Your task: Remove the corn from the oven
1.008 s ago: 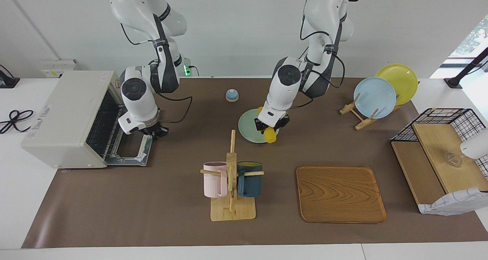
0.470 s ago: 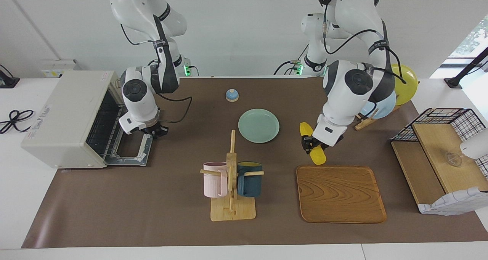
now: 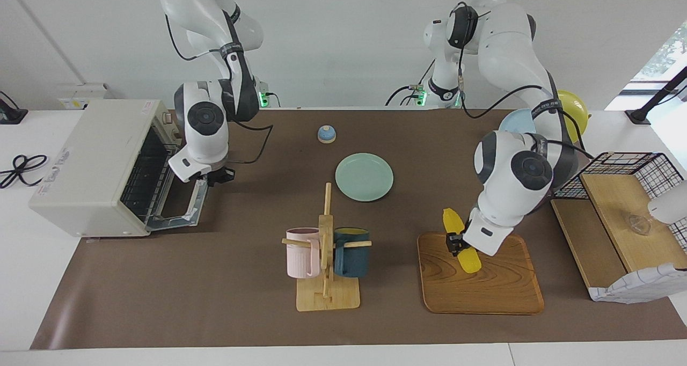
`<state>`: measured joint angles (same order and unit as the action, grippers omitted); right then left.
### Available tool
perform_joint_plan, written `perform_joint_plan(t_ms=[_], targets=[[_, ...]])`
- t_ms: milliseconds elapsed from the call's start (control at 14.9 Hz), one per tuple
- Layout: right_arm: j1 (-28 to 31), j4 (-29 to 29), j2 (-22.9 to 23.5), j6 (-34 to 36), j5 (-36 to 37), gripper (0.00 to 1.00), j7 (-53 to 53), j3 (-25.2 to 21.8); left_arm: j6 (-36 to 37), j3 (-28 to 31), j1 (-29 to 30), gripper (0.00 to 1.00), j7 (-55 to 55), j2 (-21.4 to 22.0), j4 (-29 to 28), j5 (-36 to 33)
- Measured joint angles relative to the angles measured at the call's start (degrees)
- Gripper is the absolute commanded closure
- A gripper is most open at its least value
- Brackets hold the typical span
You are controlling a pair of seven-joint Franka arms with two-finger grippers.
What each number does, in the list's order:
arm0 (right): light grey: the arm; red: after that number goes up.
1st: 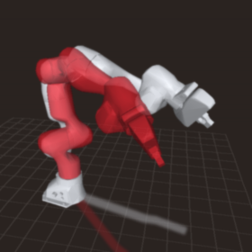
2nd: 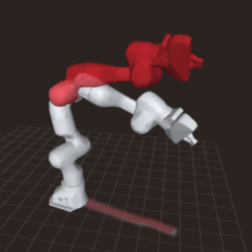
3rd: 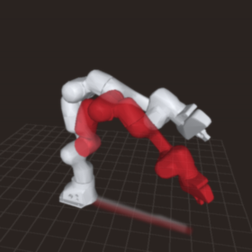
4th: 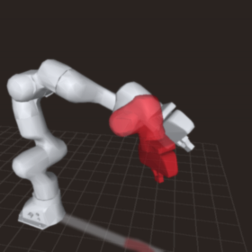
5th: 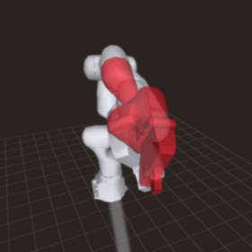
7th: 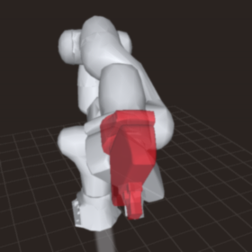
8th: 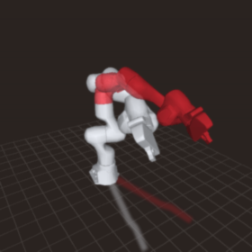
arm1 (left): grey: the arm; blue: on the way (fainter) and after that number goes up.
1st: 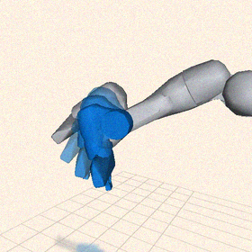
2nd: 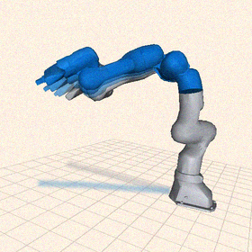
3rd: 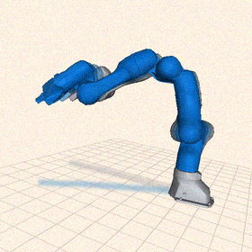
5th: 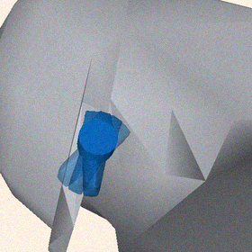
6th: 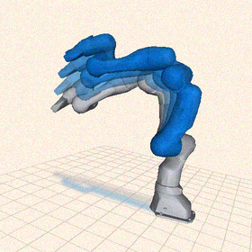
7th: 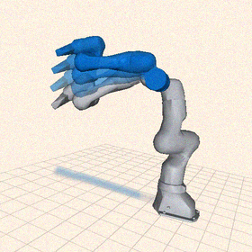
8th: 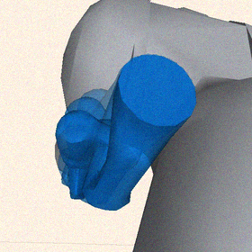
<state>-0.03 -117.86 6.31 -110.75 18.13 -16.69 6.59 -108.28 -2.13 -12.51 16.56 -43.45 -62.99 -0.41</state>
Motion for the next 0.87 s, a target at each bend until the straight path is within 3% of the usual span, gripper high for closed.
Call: perform_joint_plan(t_ms=[269, 470, 605, 806, 874], targets=[[5.9, 5.67, -4.28, 8.7, 1.43, 1.0, 11.47, -0.52, -1.25, -0.93, 2.54, 1.0, -2.14, -3.79, 3.5, -0.01], [10.6, 6.98, -5.24, 8.06, 2.87, 1.0, 18.68, -1.87, -2.8, -0.93, 2.77, 1.0, -2.19, -5.86, 3.55, -0.01], [10.7, 7.03, -5.32, 8.08, 2.4, 1.0, 19.63, -1.73, -3.65, -0.94, 3.03, 1.0, -2.32, -7.07, 3.77, -0.01], [10.87, 8.06, -5.73, 8.0, -3.95, 1.0, 19.64, -1.87, -3.74, -0.89, 3.19, 1.0, -2.88, -7.34, 4.42, -0.01], [10.84, 9.22, -6.04, 8.41, -7.05, 0.96, 19.64, -1.79, -3.75, -0.89, 3.21, 0.51, -3.08, -7.35, 4.53, -0.02]])
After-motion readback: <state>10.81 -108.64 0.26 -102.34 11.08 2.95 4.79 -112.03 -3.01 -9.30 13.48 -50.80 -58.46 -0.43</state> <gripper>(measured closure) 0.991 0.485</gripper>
